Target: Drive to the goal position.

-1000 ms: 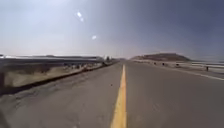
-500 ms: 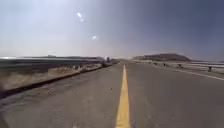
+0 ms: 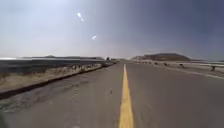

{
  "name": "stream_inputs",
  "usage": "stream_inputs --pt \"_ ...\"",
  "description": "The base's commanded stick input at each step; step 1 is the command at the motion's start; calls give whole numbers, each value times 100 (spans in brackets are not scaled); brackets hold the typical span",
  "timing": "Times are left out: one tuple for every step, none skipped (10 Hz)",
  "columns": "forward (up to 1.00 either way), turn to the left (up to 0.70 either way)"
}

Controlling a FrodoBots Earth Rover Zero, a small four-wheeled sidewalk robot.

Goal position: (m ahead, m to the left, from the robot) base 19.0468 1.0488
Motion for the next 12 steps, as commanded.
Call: stream_inputs --pt "50 0" --pt "50 0" --pt "50 0" --pt "50 0" --pt "50 0" --pt "50 0" --pt "50 0" --pt "50 0" --pt "50 0" --pt "50 0" --pt "50 0" --pt "50 0"
